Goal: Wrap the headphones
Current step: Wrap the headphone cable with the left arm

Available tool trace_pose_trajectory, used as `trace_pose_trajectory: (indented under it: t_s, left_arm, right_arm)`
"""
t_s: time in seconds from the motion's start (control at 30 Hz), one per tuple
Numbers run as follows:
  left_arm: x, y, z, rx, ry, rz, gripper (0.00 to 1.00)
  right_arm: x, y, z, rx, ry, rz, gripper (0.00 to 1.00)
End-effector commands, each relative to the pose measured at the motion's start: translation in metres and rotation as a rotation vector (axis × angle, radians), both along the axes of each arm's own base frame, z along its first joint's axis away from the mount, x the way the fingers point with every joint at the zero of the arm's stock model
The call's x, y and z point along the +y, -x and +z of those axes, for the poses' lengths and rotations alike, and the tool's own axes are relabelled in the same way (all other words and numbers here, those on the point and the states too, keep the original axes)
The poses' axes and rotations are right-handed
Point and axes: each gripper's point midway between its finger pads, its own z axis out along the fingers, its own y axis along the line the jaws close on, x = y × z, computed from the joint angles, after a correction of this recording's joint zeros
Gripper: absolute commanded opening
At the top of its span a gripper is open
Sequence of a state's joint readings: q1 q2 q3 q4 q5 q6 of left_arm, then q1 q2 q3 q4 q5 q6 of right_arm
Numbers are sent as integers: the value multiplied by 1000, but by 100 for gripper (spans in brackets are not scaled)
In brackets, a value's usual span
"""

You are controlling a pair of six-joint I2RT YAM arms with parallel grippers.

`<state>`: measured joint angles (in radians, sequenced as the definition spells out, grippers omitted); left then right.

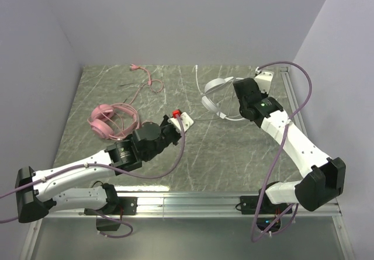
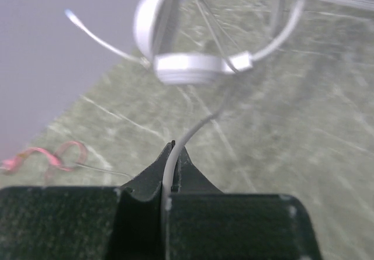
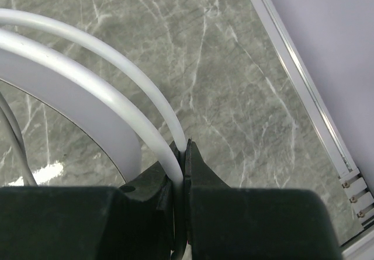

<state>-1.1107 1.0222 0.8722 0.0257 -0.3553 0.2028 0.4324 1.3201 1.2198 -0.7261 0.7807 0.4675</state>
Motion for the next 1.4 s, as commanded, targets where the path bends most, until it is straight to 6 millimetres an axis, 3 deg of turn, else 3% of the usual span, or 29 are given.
trace_pose_trajectory:
  t_s: [0.0, 0.03, 0.1, 0.37, 0.57, 0.7, 0.8, 0.87, 0.93, 0.97, 1.2, 1.3, 1.37]
  left_arm:
    - [8, -23, 42, -172, -33, 106, 0]
    - [9, -27, 51, -208, -15, 125, 1]
    - [16, -40, 50, -261, -73, 185, 0]
    - [20, -76, 76, -372, -107, 234, 0]
    - [9, -90, 91, -474, -109, 117, 0]
    - [8, -115, 85, -521, -202, 109, 0]
    - [4, -123, 88, -560, -199, 63, 0]
    - [-9, -118, 91, -583, -190, -45, 1]
    - [-12, -126, 83, -577, -228, -78, 1]
    - [-14, -127, 91, -592, -225, -94, 0]
    - [-11, -147, 89, -629, -292, -192, 0]
    - [-7, -151, 92, -625, -289, -245, 0]
    - [-15, -145, 95, -622, -267, -335, 1]
  right_arm:
    - [7, -5, 22, -123, -47, -16, 0]
    - [9, -4, 20, -112, -37, -9, 0]
    - [13, -2, 19, -101, -26, 3, 0]
    - [25, 5, 12, -70, -32, 72, 0]
    - [35, 12, 3, -42, -19, 108, 0]
    - [43, 14, 0, -32, -34, 138, 0]
    - [55, 17, 1, -41, -55, 192, 0]
    - [62, 18, 0, -37, -71, 231, 0]
    - [69, 22, 0, -26, -70, 259, 0]
    - [72, 24, -1, -24, -70, 272, 0]
    - [101, 40, 1, -51, -93, 425, 0]
    - [103, 45, 1, -48, -77, 444, 0]
    - [105, 47, 1, -44, -74, 459, 0]
